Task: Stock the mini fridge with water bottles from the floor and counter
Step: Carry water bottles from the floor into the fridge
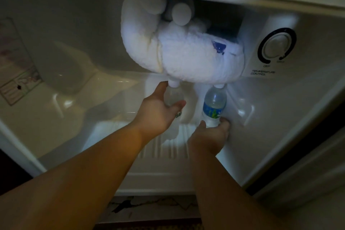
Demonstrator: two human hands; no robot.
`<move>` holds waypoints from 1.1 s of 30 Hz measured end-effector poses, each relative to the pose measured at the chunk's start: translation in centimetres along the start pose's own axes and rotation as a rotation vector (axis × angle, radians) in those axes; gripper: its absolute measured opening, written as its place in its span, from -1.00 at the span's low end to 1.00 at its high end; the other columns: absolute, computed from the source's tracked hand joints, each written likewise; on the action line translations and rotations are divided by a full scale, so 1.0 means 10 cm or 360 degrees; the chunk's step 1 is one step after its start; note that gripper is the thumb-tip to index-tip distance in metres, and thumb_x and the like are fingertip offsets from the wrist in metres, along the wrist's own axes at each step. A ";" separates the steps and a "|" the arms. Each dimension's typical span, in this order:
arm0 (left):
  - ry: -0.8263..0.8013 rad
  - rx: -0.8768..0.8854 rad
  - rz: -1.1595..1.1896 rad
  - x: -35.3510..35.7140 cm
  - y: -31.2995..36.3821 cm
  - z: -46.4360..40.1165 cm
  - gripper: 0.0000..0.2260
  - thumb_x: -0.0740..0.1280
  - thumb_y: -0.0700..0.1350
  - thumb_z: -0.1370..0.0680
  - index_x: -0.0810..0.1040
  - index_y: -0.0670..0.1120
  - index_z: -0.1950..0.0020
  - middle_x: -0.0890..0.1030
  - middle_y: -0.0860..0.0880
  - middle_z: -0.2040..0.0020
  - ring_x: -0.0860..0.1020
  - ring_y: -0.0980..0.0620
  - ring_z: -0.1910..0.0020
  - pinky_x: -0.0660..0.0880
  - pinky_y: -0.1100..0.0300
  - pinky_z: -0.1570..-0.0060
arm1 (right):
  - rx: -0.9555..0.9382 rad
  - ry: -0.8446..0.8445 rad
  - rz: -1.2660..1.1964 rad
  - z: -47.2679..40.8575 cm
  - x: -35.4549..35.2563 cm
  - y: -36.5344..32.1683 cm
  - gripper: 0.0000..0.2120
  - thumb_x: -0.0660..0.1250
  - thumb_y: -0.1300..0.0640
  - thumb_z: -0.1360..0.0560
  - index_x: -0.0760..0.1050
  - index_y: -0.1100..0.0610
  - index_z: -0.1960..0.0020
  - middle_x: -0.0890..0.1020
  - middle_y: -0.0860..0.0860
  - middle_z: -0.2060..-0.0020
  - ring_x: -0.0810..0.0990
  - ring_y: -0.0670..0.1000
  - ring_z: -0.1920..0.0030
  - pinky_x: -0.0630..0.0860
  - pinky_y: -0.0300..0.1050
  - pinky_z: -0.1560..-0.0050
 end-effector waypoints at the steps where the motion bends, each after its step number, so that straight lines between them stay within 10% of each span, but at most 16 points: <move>1: 0.0004 -0.0004 0.0015 0.04 0.02 -0.03 -0.49 0.43 0.17 -0.54 0.33 0.22 -0.43 0.65 0.14 -0.15 0.60 0.35 0.17 0.46 0.46 0.16 | -0.0013 0.0000 -0.0003 0.01 -0.01 0.02 -0.49 0.52 0.22 -0.44 0.45 0.18 -0.35 0.56 0.16 -0.22 0.58 0.20 -0.19 0.56 0.11 -0.19; 7: -0.0023 -0.0006 0.0041 0.29 0.20 -0.18 -0.43 0.44 0.13 -0.54 0.32 0.18 -0.51 0.58 0.15 -0.23 0.51 0.52 0.32 0.32 0.65 0.31 | -0.0012 -0.0056 -0.0002 0.06 -0.05 0.06 -0.37 0.52 0.26 -0.46 0.39 0.25 -0.48 0.53 0.22 -0.32 0.55 0.22 -0.30 0.47 0.05 -0.29; 12: -0.0048 -0.0031 0.0056 0.47 0.29 -0.27 -0.44 0.44 0.17 -0.52 0.40 0.10 -0.48 0.61 0.12 -0.29 0.59 0.11 -0.17 0.41 0.36 -0.05 | 0.0053 -0.0113 0.0008 0.16 -0.13 0.08 -0.44 0.50 0.31 -0.45 0.43 0.20 -0.41 0.56 0.16 -0.26 0.59 0.17 -0.25 0.56 0.15 -0.25; 18: -0.0065 -0.0054 0.0032 0.61 0.35 -0.31 -0.47 0.44 0.19 -0.52 0.46 0.06 -0.44 0.62 0.09 -0.30 0.58 0.05 -0.25 0.45 0.23 -0.19 | -0.0047 -0.0194 0.0041 0.40 -0.16 0.13 -0.48 0.37 0.36 -0.49 0.42 0.19 -0.43 0.51 0.17 -0.30 0.52 0.19 -0.33 0.49 0.11 -0.34; 24: -0.0127 -0.0097 0.0050 0.50 0.37 -0.18 -0.34 0.50 0.16 -0.48 0.30 0.08 -0.49 0.61 0.07 -0.27 0.59 0.05 -0.20 0.42 0.31 -0.03 | -0.0340 -0.0348 0.0552 0.64 -0.23 0.08 -0.69 0.43 0.22 -0.38 0.61 0.07 -0.11 0.59 0.10 0.00 0.57 0.19 -0.04 0.52 0.06 0.02; 29: -0.0215 -0.0087 -0.0114 0.10 0.37 0.04 -0.18 0.52 0.25 -0.42 0.20 0.07 -0.54 0.52 0.04 -0.36 0.52 0.09 -0.23 0.41 0.33 0.04 | -0.1496 -0.0882 0.1022 0.97 -0.15 -0.10 -0.86 0.25 0.02 -0.50 0.56 0.03 0.07 0.58 0.01 0.16 0.55 0.08 0.12 0.51 0.05 0.11; 33: 0.0003 -0.0064 -0.0285 -0.55 0.29 0.45 -0.54 0.40 0.21 -0.54 0.46 0.08 -0.38 0.61 0.02 -0.24 0.58 0.04 -0.18 0.55 0.08 -0.18 | -0.2518 -0.1569 0.0755 1.34 -0.05 -0.48 -0.78 0.41 0.14 -0.43 0.52 0.16 -0.05 0.66 0.11 0.12 0.63 0.15 0.10 0.53 -0.02 0.08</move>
Point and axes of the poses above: each hand's wrist, its own z-axis away from the middle knuckle, its own x-axis out of the palm, y = z × x, the point moved 3 cm from there along -z, towards the middle knuckle
